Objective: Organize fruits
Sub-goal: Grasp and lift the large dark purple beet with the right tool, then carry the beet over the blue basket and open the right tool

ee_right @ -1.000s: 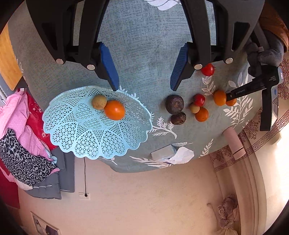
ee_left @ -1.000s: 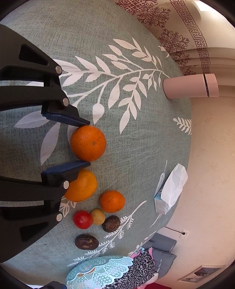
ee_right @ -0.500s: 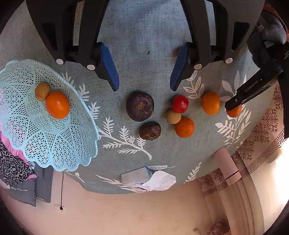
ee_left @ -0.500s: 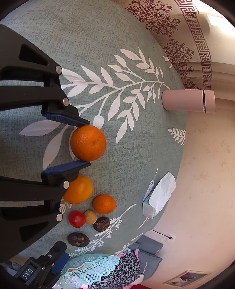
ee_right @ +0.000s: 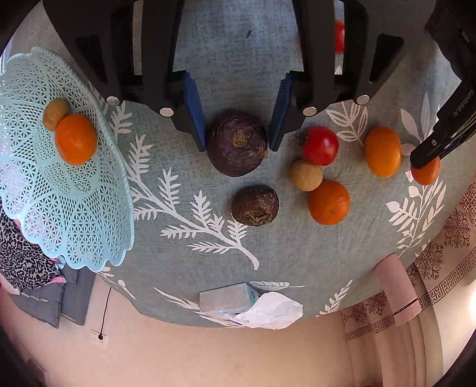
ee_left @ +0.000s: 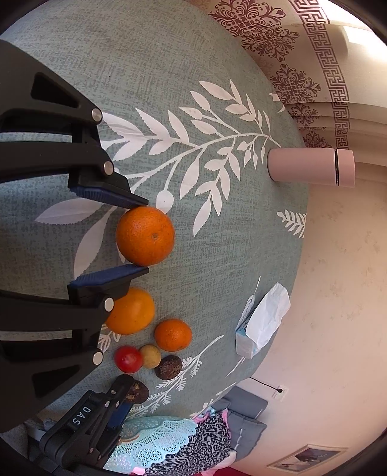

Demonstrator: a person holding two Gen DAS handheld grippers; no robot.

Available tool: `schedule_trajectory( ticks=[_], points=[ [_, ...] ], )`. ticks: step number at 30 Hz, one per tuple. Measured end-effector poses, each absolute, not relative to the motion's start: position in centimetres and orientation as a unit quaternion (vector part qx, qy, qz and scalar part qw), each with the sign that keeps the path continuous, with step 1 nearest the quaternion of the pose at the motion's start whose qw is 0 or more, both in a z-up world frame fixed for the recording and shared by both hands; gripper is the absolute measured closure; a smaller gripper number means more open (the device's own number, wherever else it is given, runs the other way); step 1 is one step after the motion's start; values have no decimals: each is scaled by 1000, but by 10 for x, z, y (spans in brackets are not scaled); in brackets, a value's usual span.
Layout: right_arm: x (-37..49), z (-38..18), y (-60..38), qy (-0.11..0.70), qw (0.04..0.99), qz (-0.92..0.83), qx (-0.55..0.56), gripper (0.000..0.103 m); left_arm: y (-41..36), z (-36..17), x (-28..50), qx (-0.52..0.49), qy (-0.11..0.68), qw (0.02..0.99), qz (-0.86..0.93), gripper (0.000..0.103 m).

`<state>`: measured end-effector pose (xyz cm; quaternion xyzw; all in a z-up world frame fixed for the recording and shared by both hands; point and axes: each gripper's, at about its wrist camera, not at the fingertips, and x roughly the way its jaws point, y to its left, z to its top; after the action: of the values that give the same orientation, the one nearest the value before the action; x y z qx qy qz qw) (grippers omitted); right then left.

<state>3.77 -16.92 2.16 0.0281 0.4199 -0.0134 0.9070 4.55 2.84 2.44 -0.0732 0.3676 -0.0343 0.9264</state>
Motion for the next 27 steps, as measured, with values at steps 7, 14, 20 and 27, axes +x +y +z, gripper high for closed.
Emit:
schedule_trajectory(
  ticks=[7, 14, 20, 27],
  points=[
    [21, 33, -164, 404, 914, 6, 31, 62, 28, 26, 44, -72, 365, 928, -33, 64],
    [-1, 53, -171, 380, 924, 5, 48, 62, 27, 27, 43, -70, 363, 929, -33, 64],
    [-18, 71, -188, 358, 931, -12, 65, 62, 26, 28, 42, -68, 361, 929, -34, 64],
    [-40, 83, -227, 337, 936, -63, 86, 62, 26, 28, 41, -67, 360, 930, -33, 64]
  ],
)
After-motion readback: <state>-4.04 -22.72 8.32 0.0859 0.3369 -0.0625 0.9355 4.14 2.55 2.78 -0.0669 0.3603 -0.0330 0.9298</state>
